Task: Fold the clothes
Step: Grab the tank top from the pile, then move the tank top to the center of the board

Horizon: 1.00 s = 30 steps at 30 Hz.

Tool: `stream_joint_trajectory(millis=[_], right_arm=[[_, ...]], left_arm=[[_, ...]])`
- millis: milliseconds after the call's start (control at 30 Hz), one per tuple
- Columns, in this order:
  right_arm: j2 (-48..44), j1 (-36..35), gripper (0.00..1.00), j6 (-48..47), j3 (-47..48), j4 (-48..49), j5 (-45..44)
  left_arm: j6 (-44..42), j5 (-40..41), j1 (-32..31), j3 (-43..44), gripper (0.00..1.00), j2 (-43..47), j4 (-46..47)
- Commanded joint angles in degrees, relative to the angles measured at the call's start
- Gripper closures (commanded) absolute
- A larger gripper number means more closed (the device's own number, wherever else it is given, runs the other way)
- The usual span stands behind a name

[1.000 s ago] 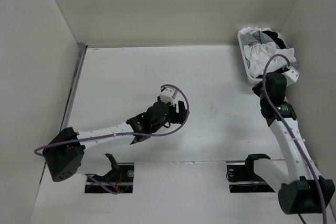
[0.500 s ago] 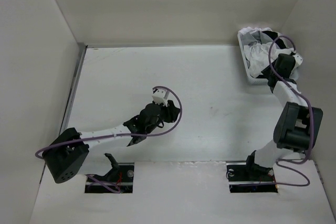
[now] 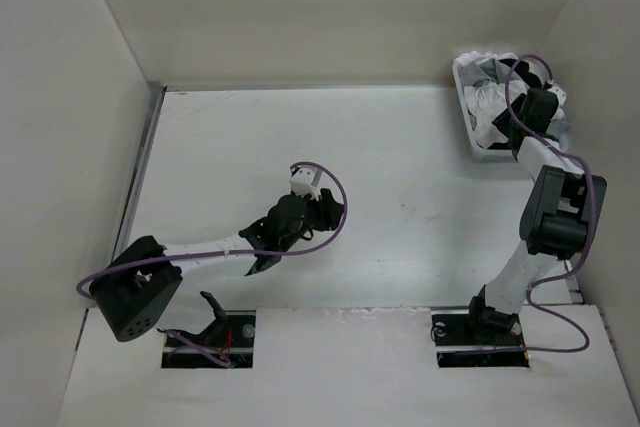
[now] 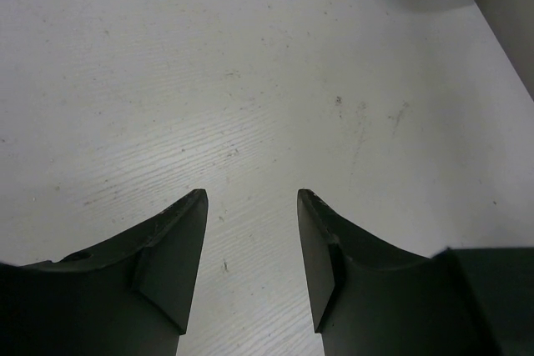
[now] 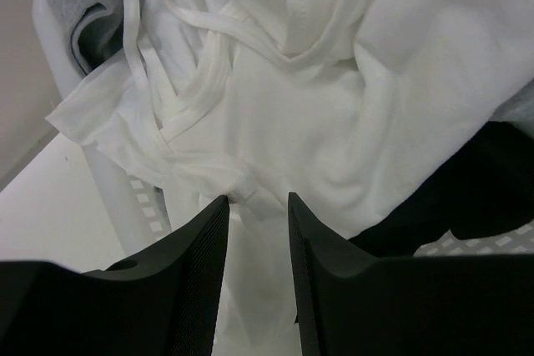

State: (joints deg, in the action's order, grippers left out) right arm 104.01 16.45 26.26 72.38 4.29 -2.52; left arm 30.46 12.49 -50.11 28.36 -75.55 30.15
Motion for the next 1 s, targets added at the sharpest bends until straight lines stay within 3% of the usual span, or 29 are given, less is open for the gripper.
stream_joint_trajectory(millis=[0,100,233,333,633,967], right_arm=[[1.6,0.2,0.61,-1.6,4.2,3.4,1.6],[2.3,0.2,0.66,-1.7,5.3,3.1,2.2],[0.7,-0.1,0.91,-1.8,5.3,3.3,3.2],[-3.3,-0.7,0.97,-2.0,5.0,3.5,3.0],[-24.5,-13.8,0.98,-3.1,11.9,-2.2,0.0],[-37.4,-35.8,0.97,-10.6,29.2,-14.0,-2.1]], left_arm=[[0.7,-0.9,0.2,0.3,0.54,-0.4,3.6],[0.7,-1.2,0.5,0.4,0.54,-0.5,3.7],[0.7,-1.2,1.0,0.4,0.54,-0.3,3.7],[0.7,-1.2,1.2,0.5,0.54,-0.1,3.7],[2.1,-0.5,3.8,0.0,0.56,4.3,2.3],[5.7,1.7,9.8,0.7,0.56,20.5,-8.6]])
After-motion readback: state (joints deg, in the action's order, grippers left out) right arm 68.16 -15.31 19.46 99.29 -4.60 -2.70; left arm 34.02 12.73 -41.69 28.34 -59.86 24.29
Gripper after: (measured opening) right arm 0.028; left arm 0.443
